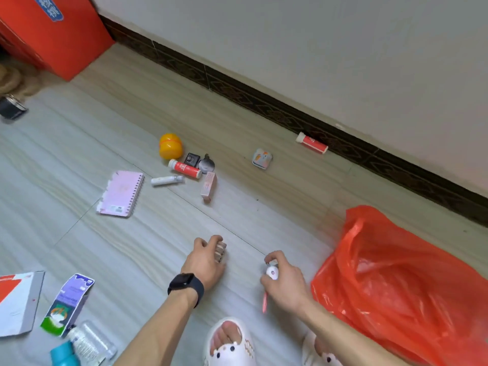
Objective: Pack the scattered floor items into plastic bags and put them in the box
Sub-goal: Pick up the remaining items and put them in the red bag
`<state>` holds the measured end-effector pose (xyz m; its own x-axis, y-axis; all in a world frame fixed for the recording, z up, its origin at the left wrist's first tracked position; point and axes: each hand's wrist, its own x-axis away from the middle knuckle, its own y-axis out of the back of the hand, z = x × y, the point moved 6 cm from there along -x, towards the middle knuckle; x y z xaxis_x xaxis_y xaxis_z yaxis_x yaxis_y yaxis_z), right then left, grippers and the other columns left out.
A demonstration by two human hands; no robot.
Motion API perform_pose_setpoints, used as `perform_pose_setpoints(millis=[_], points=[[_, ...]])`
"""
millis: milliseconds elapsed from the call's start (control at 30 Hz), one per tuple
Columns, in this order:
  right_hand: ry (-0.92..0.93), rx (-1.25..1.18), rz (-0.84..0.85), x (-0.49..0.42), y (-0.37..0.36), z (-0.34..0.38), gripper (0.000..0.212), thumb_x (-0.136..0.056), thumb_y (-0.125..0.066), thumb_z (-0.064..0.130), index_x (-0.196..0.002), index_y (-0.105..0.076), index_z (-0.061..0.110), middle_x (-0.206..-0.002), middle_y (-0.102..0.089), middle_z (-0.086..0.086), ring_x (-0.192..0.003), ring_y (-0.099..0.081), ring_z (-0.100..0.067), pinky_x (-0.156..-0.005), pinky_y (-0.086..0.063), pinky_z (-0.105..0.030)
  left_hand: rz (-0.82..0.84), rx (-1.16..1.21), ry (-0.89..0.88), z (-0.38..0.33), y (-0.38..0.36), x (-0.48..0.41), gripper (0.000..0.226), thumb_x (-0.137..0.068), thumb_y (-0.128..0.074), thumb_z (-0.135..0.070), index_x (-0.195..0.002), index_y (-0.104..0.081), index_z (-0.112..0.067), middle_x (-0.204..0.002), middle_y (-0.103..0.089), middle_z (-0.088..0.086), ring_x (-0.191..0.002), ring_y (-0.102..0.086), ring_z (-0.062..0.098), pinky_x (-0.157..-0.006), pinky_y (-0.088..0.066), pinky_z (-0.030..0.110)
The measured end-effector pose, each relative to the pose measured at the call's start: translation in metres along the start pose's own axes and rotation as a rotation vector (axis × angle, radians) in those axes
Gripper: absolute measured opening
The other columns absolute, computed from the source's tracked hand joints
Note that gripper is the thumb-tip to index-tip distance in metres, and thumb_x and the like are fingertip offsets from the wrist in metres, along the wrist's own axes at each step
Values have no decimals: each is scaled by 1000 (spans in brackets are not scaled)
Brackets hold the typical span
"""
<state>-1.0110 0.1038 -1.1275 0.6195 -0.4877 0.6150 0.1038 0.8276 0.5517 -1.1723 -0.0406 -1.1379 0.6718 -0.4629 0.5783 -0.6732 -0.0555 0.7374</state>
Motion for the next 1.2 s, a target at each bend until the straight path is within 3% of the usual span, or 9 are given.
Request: perform_pose_setpoints(millis=[200,333,500,600,733,800,900,1033,1200], points=[[-199,-1192,-13,95,75,-26,25,-84,-63,-6,-108,-60,2,-68,-59,-11,-48,-49,-15,-40,-36,-23,83,-124,-345,-98,39,50,75,-81,-65,-49,-145,-28,-36,-118,-50,3,-99,-61,29,-87,-50,36],[-257,-1486,-271,136,140,-82,23,-89,-50,-3,-106,-64,2,-81,-68,-11,-52,-52,-12,-43,-40,-20,14,-270,-607,-213,67,73,78,-83,-63,-51,-148,-23,-31,-126,-52,8,-107,-59,35,-88,-50,41],[-449,-1428,-530,133,177,-165,25,-94,-46,5,-115,-60,0,-110,-67,-17,-73,-60,-16,-64,-42,-30,44,-229,-744,-326,13,94,75,-86,-59,-50,-148,-23,-28,-130,-49,10,-108,-58,40,-87,-51,47],[-480,-1321,-538,112,183,-189,21,-92,-43,1,-105,-60,-1,-99,-66,-26,-76,-60,-19,-72,-44,-34,85,-263,-756,-341,-61,97,66,-91,-56,-43,-147,-25,-24,-125,-47,10,-104,-59,40,-71,-50,44],[-429,-696,-547,87,188,-201,25,-92,-49,8,-112,-63,6,-92,-73,-15,-88,-62,-25,-75,-46,-34,71,-516,-733,-319,-134,89,63,-101,-43,-30,-155,-10,-25,-140,-41,11,-119,-49,37,-83,-41,45],[-330,-309,-472,74,182,-202,48,-92,-57,15,-139,-52,15,-129,-63,-2,-120,-56,-23,-99,-40,-33,104,-765,-747,-303,-152,83,65,-104,-32,-33,-155,8,-27,-160,-16,12,-146,-18,36,-113,-19,54],[-239,259,-84,58,147,-219,98,-83,-69,41,-159,-9,25,-165,-15,-2,-150,-18,-27,-119,-18,-42,178,-1069,-778,-281,-160,79,58,-106,-21,-31,-156,9,-25,-163,13,7,-149,16,31,-113,16,61],[-281,358,79,65,133,-232,113,-76,-69,57,-156,8,37,-167,7,-6,-152,-3,-34,-122,-12,-46,110,-1047,-798,-278,-129,86,56,-105,-28,-26,-156,-10,-14,-164,-1,10,-150,6,30,-113,16,54],[-63,328,-97,84,170,-178,86,-86,-67,45,-157,-23,24,-164,-17,-7,-150,-17,-26,-121,-14,-33,23,-847,-905,-291,-77,94,57,-93,-48,-28,-148,-36,-20,-159,-23,13,-149,-14,29,-119,1,53]])
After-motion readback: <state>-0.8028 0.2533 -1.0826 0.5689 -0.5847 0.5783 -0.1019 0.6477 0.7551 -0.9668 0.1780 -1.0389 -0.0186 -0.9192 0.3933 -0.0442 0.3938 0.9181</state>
